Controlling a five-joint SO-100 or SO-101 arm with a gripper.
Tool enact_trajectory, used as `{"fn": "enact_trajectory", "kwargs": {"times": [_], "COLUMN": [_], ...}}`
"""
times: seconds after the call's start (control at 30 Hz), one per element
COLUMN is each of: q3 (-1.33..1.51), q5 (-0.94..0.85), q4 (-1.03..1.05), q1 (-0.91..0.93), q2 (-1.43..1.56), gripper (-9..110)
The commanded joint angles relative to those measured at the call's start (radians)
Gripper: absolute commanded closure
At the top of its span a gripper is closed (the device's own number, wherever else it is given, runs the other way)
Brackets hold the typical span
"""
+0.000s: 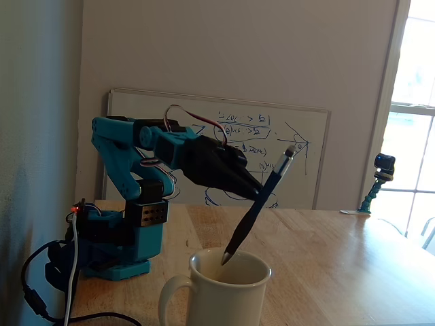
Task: Grasp a pen and put it in a mug.
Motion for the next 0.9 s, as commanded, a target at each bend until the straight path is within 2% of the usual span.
{"fn": "enact_trajectory", "kwargs": {"times": [0.0, 0.47, 0.73, 0.87], "q3": [0.029, 0.063, 0.023, -0.011], "q5": [0.0, -0.008, 0.008, 0.008], "q4": [-0.038, -0.038, -0.04, -0.04], "q1": [0.002, -0.012, -0.006, -0.014], "q2": [0.021, 0.092, 0.156, 0.172], "gripper": [101, 100, 86, 87]}}
